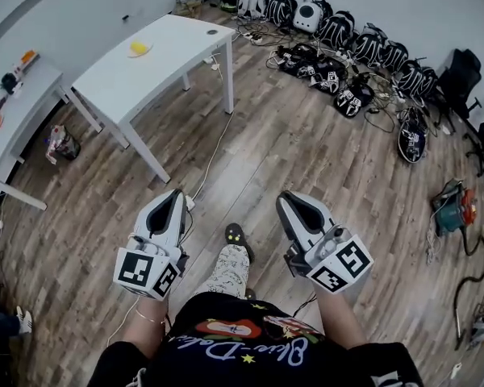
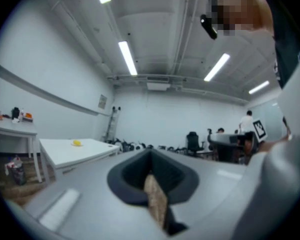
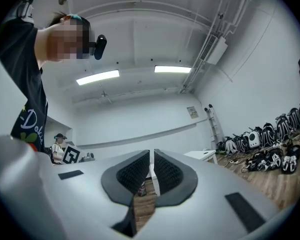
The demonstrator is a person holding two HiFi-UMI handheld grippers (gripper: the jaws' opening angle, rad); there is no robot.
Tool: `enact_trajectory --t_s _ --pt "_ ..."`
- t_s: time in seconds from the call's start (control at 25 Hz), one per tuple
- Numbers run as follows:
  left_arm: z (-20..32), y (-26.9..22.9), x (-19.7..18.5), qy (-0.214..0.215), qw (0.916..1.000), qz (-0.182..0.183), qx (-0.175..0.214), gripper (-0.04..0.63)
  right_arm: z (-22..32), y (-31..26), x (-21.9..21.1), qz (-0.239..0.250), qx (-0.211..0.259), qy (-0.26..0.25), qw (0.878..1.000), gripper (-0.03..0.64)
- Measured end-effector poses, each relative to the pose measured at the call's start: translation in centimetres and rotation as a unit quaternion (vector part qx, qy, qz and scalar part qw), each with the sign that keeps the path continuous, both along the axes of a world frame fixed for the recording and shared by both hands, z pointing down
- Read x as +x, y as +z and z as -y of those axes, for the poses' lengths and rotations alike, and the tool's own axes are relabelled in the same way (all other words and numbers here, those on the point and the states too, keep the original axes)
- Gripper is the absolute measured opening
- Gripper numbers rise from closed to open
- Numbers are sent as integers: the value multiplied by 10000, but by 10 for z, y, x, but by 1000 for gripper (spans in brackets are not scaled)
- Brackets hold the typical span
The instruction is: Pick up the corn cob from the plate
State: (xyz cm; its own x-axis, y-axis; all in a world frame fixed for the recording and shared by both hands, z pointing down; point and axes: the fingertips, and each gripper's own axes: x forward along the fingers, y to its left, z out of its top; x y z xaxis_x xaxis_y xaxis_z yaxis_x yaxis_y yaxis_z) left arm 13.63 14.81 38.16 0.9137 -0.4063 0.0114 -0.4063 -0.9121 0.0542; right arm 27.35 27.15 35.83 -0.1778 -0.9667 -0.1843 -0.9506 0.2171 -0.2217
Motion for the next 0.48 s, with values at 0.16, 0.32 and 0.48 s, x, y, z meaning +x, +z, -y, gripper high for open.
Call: enact_trajectory --t_s 0.16,0.32,0.48 --pt "60 -6 51 -132 9997 -18 191 -12 67 -11 58 94 145 -120 9998 15" --pt "143 -22 86 -460 9983 -144 342 -12 151 -27 106 40 155 -315 9994 15" --pt "206 -38 102 -868 9943 -291 552 -12 225 -29 134 102 56 -567 9983 15"
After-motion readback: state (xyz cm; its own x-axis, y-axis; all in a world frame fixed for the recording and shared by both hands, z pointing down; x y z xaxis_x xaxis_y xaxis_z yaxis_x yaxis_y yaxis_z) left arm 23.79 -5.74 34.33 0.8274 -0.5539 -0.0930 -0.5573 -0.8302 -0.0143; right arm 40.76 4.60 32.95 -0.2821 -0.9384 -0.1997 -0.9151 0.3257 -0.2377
